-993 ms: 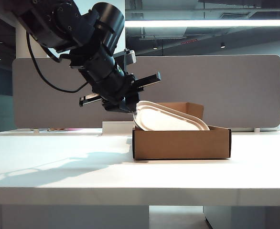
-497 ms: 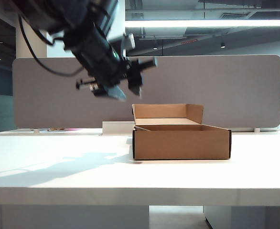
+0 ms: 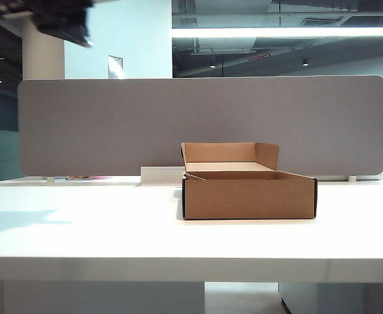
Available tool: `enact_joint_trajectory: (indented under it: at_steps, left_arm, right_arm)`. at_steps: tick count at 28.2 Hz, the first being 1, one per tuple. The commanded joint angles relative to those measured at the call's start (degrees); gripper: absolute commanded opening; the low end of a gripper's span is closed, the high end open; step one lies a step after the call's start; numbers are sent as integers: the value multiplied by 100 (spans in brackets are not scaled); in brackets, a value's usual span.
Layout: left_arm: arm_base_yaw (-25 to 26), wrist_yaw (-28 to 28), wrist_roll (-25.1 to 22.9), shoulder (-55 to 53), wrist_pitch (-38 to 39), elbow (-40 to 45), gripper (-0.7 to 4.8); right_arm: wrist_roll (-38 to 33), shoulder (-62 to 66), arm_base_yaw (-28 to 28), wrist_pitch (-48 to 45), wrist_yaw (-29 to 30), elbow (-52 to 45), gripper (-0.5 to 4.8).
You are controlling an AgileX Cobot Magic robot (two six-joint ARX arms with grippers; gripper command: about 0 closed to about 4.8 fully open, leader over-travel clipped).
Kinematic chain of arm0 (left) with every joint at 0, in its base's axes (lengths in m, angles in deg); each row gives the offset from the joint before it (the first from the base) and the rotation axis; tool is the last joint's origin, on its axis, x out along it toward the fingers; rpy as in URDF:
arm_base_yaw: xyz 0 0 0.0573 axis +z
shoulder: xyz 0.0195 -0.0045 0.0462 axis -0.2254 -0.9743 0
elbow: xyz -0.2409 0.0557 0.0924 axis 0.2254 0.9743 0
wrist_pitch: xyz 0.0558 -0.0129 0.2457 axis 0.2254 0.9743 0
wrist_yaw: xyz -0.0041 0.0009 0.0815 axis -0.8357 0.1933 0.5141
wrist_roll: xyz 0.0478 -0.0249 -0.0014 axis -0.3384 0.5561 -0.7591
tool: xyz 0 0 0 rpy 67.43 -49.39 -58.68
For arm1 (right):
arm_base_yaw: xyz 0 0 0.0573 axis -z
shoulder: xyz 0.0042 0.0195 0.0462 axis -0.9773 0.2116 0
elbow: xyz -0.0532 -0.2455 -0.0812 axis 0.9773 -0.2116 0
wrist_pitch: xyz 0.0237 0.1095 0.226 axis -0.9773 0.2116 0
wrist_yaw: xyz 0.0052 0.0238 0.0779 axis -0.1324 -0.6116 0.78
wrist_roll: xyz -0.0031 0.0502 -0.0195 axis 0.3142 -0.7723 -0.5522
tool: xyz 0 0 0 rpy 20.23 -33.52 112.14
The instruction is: Pick up the lid and place it into the paper box.
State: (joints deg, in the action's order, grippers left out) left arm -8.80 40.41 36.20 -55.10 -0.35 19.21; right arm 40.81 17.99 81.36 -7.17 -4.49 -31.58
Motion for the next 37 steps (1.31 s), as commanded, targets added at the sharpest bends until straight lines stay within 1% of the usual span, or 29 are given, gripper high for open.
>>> enact_joint_trajectory:
  at_steps: [1, 2, 5, 8, 11, 15, 19, 24, 29, 35, 37]
  left_arm:
    - [293, 13, -66, 415, 184, 258, -3]
    - [361, 13, -68, 577, 179, 378, -3]
    - [448, -7, -101, 1010, 175, 745, -3]
    - [450, -2, -302, 1456, 170, 1150, -3]
    - [448, 0, -319, 2229, 81, 1864, -3]
    - [448, 2, -319, 2999, 44, 2509, -3]
    - [446, 4, -310, 4070, 55, 3248, -3]
    - [446, 7, -295, 4935, 295, 3615, -3]
    - [446, 17, -299, 5823, 763, 3847, -3]
    - [446, 15, -317, 6763, 1226, 4151, -3]
    - [446, 17, -317, 7031, 1204, 4249, -3]
  right_arm:
    - [63, -9, 13, -74, -737, -17, -1]
    - [63, -9, 13, -72, -992, -17, -1]
    - [85, -9, 13, -81, -1488, -17, -1]
    - [234, -9, 13, -76, -1742, -20, -1]
    - [323, -9, 11, -74, -1753, -24, -1]
    - [323, -9, 13, -72, -1751, -24, -1]
    - [323, -9, 13, -74, -1757, -24, -1]
    - [337, -9, 17, -76, -1786, -24, -1]
    - [334, -9, 17, -72, -2253, -24, -1]
    - [332, -9, 9, -74, -2236, -24, -1]
    - [332, -9, 9, -70, -2238, -24, -1]
